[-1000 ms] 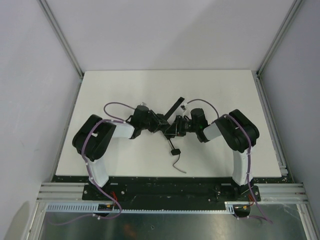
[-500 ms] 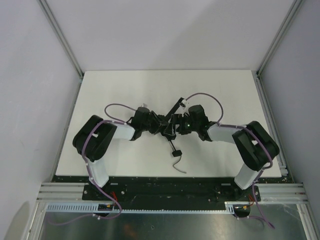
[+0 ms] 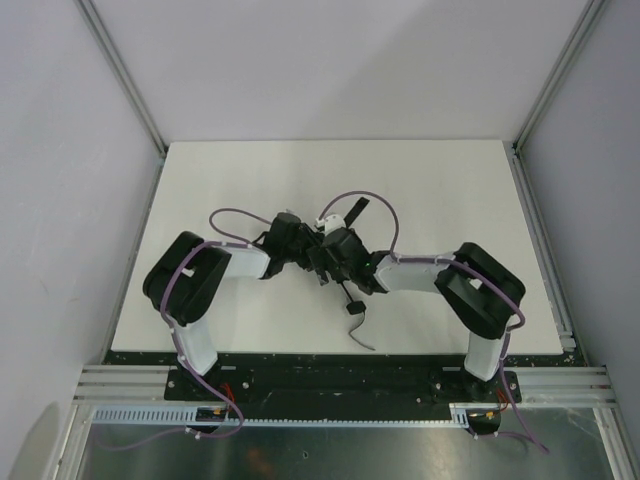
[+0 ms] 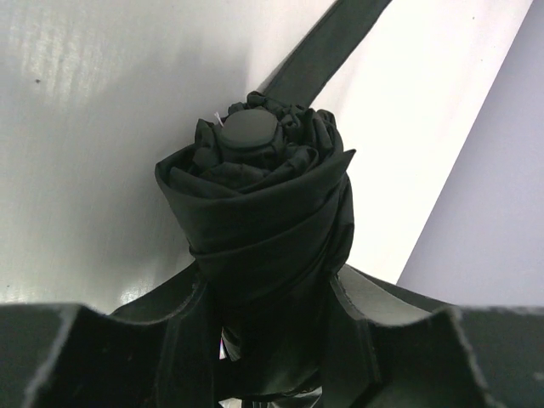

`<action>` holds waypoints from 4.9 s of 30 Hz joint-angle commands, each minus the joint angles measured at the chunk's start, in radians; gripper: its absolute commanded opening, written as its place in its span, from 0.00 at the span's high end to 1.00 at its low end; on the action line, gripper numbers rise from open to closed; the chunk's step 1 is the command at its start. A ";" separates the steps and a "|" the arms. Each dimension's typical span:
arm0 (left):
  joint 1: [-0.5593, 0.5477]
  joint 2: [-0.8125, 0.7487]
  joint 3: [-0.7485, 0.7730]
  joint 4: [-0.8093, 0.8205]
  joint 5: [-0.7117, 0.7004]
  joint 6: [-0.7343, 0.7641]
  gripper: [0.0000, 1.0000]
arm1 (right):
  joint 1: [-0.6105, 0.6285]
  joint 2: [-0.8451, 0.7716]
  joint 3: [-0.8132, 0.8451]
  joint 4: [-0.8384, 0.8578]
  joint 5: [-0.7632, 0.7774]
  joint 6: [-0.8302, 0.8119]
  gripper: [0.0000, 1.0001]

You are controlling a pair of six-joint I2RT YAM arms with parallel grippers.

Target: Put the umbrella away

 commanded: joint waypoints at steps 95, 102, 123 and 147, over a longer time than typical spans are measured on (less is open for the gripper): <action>-0.027 0.063 -0.034 -0.294 -0.010 0.050 1.00 | -0.029 0.140 0.042 0.039 0.079 -0.114 0.34; -0.026 0.045 -0.028 -0.296 -0.013 0.072 1.00 | -0.065 0.129 0.001 0.067 0.003 -0.079 0.96; -0.020 0.042 -0.012 -0.251 -0.007 0.157 0.27 | -0.306 -0.128 -0.287 0.520 -0.680 0.185 1.00; -0.032 0.090 -0.046 -0.145 0.037 0.105 0.99 | -0.339 -0.026 -0.315 0.607 -0.759 0.330 0.72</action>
